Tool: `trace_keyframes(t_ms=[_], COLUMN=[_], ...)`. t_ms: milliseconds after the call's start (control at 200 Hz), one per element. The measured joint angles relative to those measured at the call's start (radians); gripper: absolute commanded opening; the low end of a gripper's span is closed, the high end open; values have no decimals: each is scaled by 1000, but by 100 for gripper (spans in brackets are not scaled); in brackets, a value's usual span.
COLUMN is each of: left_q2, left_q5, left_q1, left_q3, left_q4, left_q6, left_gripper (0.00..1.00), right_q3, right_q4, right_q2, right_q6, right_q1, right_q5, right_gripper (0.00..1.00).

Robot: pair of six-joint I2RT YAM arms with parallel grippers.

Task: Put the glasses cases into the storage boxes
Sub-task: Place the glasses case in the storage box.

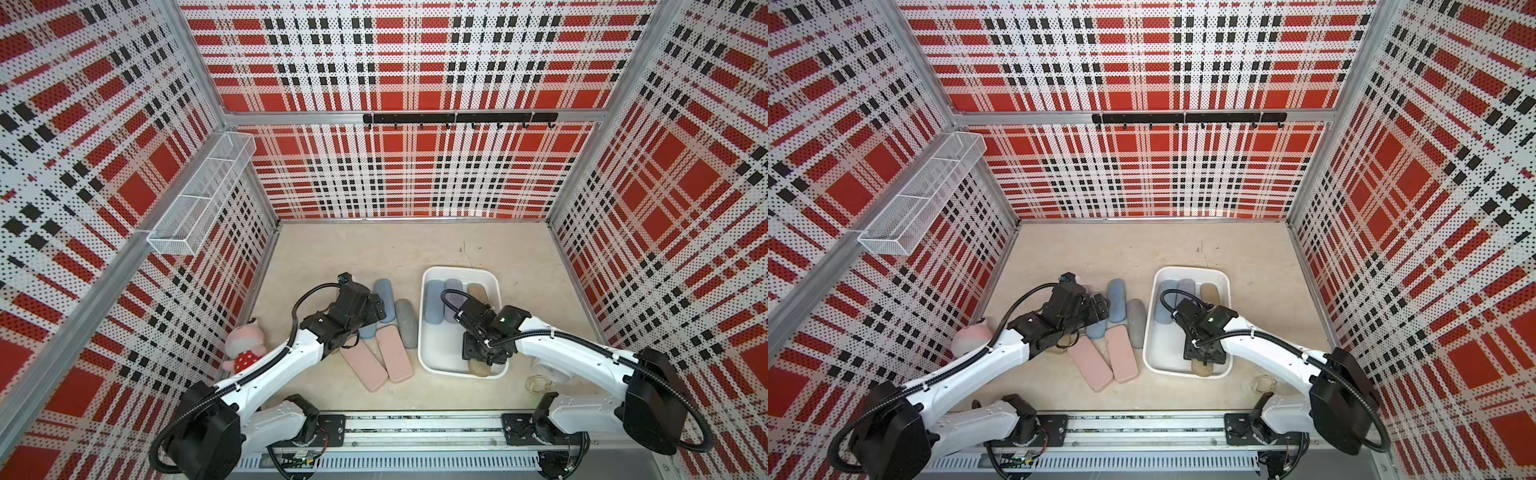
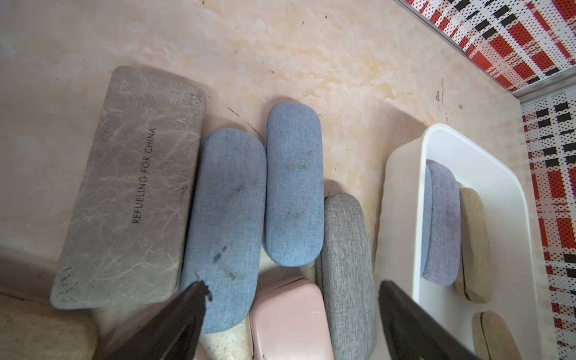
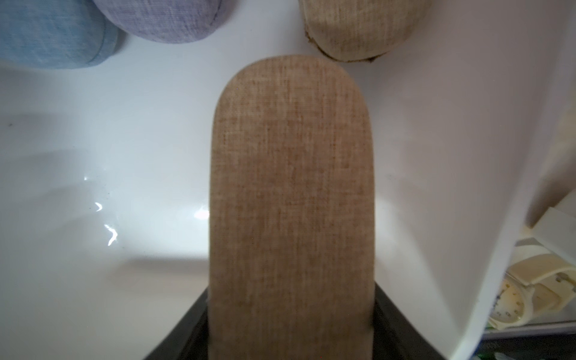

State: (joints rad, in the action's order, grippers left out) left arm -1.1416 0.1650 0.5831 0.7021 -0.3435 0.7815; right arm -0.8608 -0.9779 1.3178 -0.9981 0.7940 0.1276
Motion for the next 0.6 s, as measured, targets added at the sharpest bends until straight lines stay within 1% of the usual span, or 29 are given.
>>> trace_keyframes(t_ms=[396, 601], left_q2=[6, 8], left_q5=[1, 5], left_q1=[1, 1], left_q3=[-27, -27], left_q4=[4, 3], left_q6=[9, 8], left_gripper=[90, 90], right_q3=[-42, -45], right_q4=[-13, -11], right_q2=[166, 191], right_q6=[60, 82], right_q1=[-26, -26], right_q5=[63, 102], right_gripper=[59, 60])
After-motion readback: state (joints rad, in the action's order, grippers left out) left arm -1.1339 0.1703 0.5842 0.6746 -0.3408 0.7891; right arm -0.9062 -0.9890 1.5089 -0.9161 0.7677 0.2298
